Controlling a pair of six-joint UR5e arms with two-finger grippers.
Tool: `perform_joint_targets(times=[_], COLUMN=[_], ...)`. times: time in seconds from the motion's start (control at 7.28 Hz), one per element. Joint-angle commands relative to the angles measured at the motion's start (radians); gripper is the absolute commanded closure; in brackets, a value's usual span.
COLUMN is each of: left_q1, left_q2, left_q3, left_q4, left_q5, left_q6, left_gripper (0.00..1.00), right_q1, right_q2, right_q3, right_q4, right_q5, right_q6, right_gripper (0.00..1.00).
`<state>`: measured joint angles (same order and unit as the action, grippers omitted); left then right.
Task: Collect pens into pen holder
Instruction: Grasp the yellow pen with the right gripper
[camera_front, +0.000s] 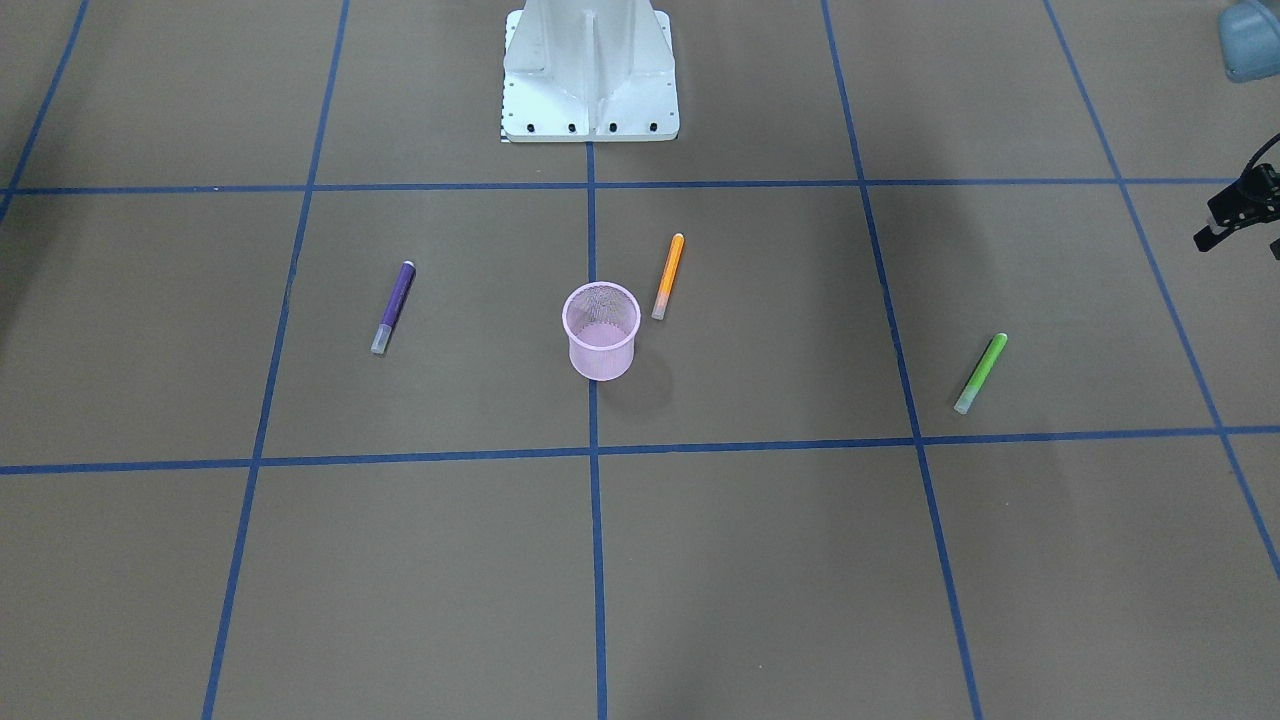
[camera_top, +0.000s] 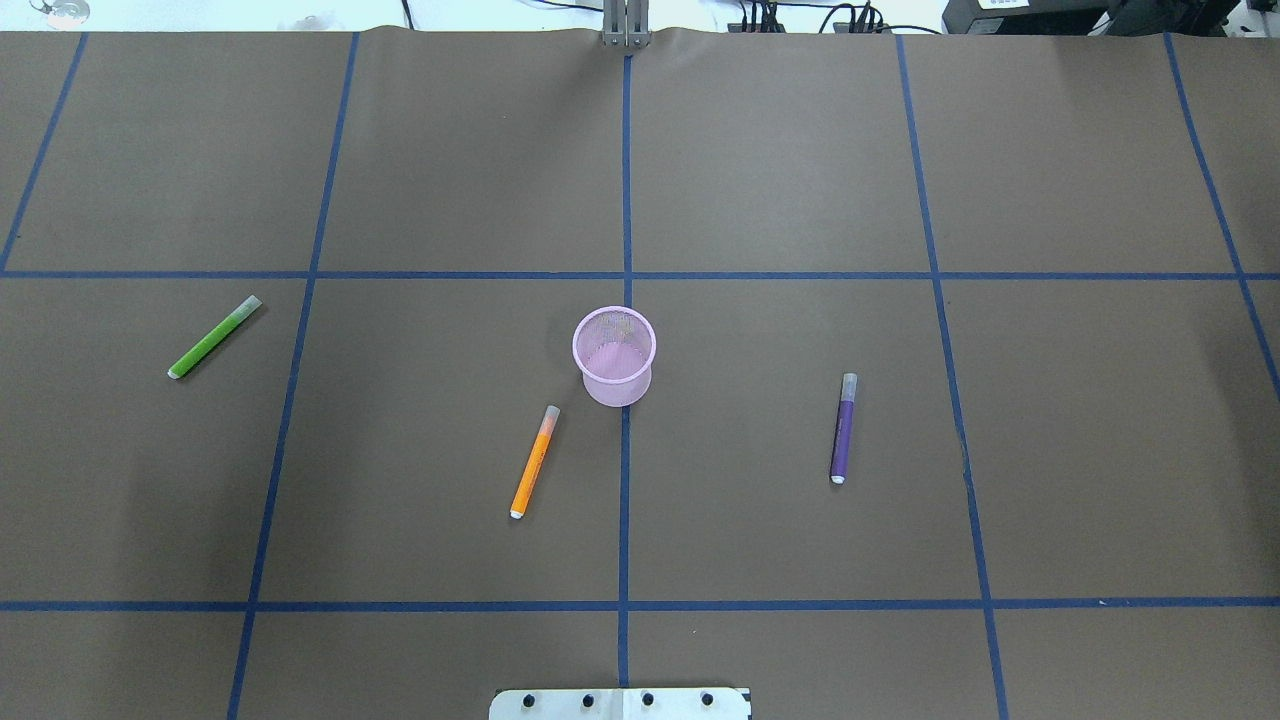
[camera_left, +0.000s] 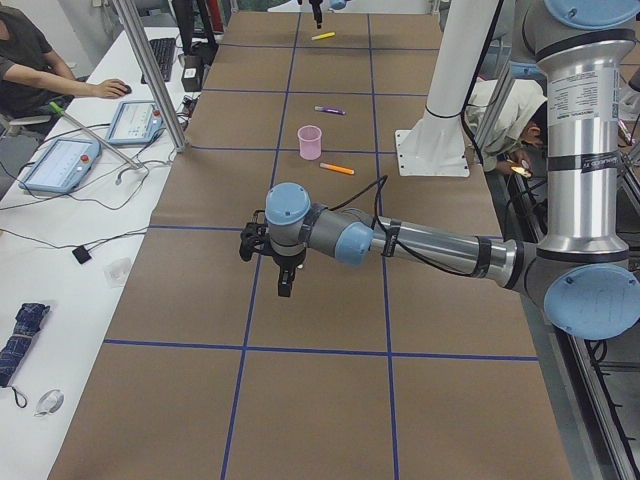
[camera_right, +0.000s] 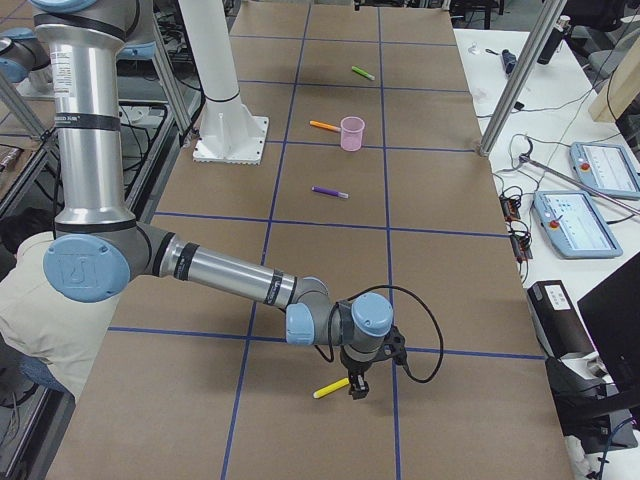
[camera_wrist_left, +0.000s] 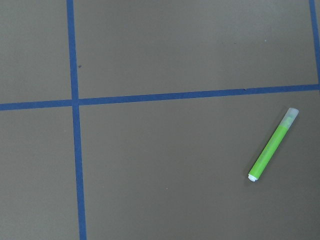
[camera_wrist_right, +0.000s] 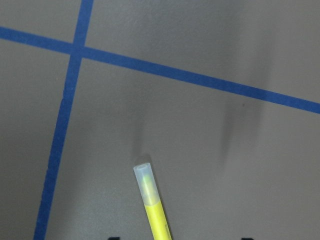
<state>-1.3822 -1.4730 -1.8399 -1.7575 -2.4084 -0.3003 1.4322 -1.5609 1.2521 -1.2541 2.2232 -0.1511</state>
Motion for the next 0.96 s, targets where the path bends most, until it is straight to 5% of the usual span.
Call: perform_joint_targets(times=[0.0, 0.82], left_q1=[0.0, 0.0], left_q2=[-0.001, -0.003], left_q3=[-0.001, -0.001], left_q4=[0.0, 0.0], left_q5=[-0.001, 0.0], left_q6=[0.001, 0.006], left_gripper=[0.0, 0.0], right_q1=[-0.032, -0.069], right_q2=[0.001, 0.05], right_q3=[-0.016, -0.103], right_q4=[-0.002, -0.007], right_q5=[0.0, -0.002], right_q6=[-0.017, -0.117], right_gripper=[0.28, 0.35])
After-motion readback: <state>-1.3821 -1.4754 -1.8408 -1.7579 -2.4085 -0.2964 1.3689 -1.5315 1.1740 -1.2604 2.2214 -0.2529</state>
